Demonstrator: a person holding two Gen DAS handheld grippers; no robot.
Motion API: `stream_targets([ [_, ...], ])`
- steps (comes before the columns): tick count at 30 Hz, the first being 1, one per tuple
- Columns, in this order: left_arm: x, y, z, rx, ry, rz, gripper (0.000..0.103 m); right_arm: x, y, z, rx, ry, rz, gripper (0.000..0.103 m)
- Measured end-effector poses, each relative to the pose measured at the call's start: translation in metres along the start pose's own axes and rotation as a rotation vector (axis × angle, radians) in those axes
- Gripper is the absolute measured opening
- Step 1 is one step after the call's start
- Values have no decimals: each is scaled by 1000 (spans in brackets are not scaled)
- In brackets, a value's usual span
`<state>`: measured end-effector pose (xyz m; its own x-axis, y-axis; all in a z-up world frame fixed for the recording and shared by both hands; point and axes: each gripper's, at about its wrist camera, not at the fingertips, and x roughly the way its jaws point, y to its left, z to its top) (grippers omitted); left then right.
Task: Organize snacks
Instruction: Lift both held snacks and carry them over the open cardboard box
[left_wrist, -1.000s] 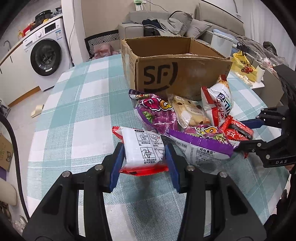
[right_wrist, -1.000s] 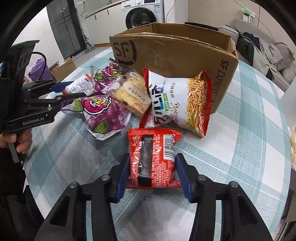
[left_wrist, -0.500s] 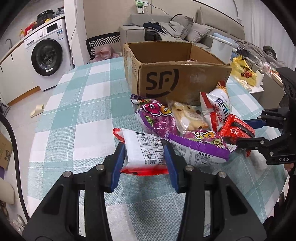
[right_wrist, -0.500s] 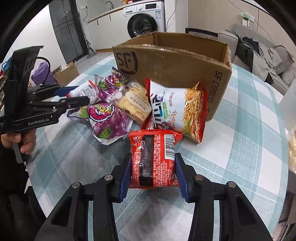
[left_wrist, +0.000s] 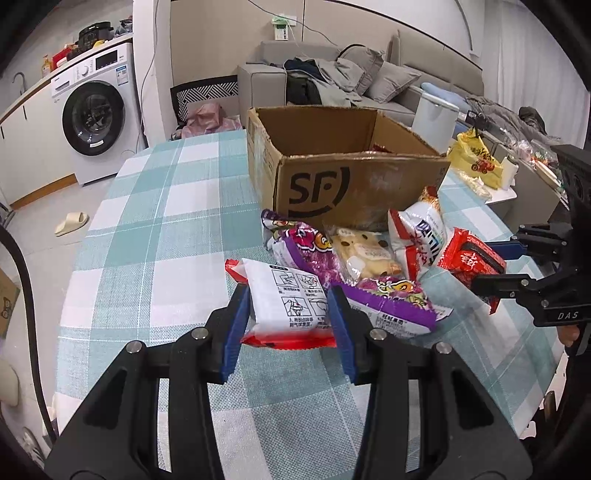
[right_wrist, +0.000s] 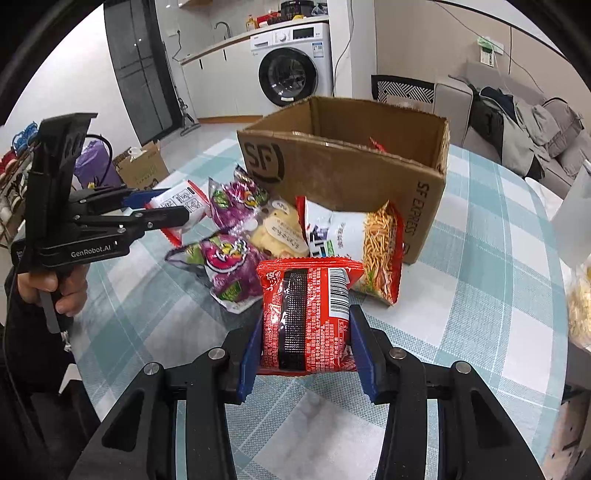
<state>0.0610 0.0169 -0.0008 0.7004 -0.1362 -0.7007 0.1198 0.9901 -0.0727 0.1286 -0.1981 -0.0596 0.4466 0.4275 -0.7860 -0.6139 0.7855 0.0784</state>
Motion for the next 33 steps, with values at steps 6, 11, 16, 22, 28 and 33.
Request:
stream_targets([
  [6,-11,-1,3,-7,-28,-28,40,-6,0,3,11,-27,-1,45],
  [11,-22,-6,5,-6,-57,-45,40,-13,-4,7,33,-60,0,45],
  [16,-31,-9,8,-14,-89,-55,40,-19,-9,9,68,-97,3,45],
  [22,-42,-10,14,-25,-132,-57,40,-23,-17,12,119,-136,9,45],
  [28,-46,-9,25,-50,-165,-68,40,-31,-21,17,162,-192,14,45],
  [33,-45,-14,36,-43,-183,-65,40,-37,-23,22,195,-235,12,45],
])
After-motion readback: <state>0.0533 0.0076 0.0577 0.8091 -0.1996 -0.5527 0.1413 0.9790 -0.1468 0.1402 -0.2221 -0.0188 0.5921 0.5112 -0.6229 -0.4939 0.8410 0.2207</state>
